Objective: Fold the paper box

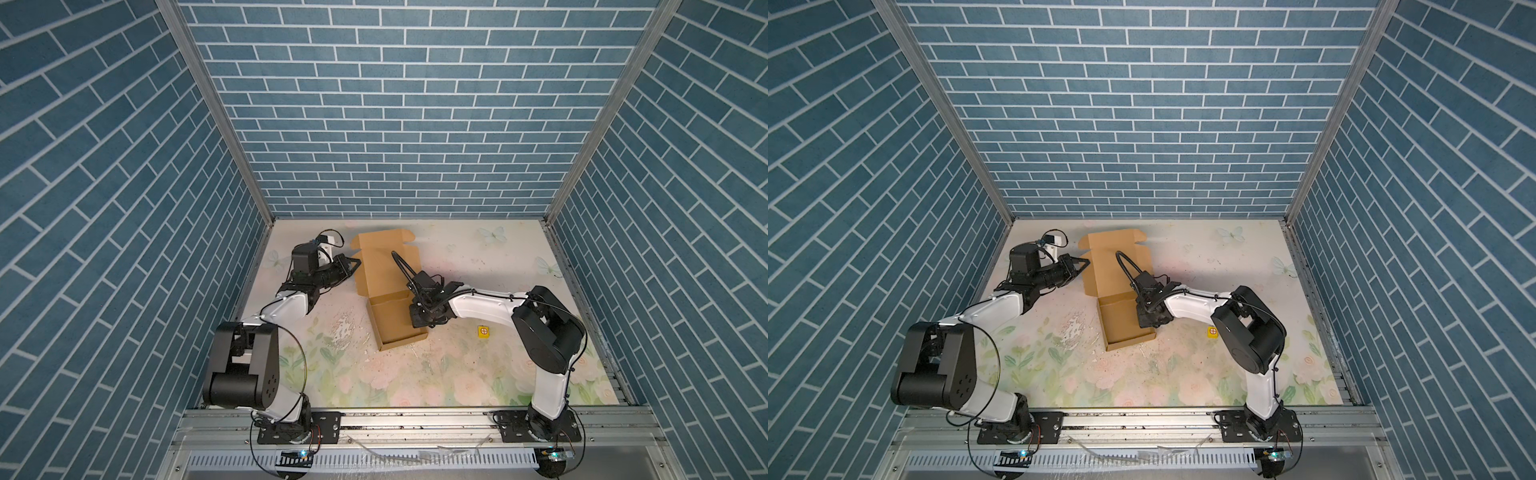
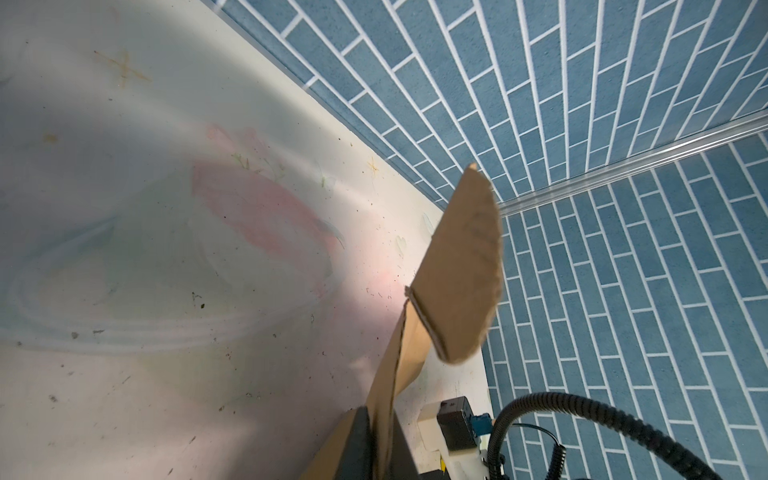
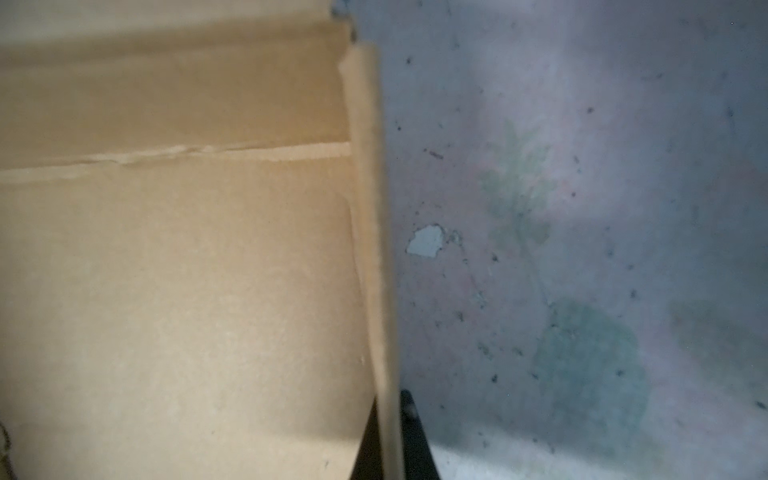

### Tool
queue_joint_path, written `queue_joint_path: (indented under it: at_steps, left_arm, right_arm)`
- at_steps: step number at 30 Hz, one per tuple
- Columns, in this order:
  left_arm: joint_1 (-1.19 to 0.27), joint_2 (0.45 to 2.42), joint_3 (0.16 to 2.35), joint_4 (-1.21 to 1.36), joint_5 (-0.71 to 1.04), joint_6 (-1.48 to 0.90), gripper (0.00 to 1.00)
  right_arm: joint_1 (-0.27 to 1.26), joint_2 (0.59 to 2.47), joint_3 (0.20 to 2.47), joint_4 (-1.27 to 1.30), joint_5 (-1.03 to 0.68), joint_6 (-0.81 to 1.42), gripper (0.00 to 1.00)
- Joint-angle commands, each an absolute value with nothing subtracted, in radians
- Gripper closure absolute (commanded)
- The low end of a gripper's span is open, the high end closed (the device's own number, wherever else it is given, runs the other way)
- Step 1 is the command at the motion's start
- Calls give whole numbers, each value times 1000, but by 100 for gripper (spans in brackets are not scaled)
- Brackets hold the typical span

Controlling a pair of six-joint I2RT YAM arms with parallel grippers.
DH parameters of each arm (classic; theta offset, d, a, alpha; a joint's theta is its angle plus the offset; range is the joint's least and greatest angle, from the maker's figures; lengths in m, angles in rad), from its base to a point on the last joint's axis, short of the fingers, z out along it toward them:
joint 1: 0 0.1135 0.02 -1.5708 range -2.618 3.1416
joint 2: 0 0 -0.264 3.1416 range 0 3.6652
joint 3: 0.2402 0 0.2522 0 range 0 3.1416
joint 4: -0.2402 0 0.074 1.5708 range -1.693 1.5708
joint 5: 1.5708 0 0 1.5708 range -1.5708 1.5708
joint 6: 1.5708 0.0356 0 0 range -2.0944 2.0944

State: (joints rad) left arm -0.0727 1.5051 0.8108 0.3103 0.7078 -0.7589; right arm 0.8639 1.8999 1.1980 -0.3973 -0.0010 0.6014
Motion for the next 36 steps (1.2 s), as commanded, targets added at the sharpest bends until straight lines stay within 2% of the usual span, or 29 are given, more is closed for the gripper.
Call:
queue_joint_path:
  at_steps: [1,4,8,12,24,29,32,36]
  left_arm:
    - [-72,1476,798,336,713,-742,91]
    - [-73,1476,807,324,716,-746,91]
    - [-74,1476,800,335,710,-742,91]
    - [-74,1474,803,324,715,-749,91]
    - [-75,1480,795,350,707,-756,91]
    - [-81,1489,797,400,733,-745,88]
    - [-91,1500,803,453,741,-748,86]
    - [-102,1533,865,450,770,-737,84]
  right_arm:
    - [860,1930,1202,-474,65,596,100]
    - [860,1939,1242,-504,80,584,100]
    - [854,1944,1256,-477,89,574,84]
    - [837,1967,1307,-503,97,549,79]
    - [813,2033,1359,-476,56,518,76]
    - [809,2038,1370,-481,59,502,88]
    - [794,2020,1364,-480,50,491,88]
    - [776,1931,1356,-513,67,477,61]
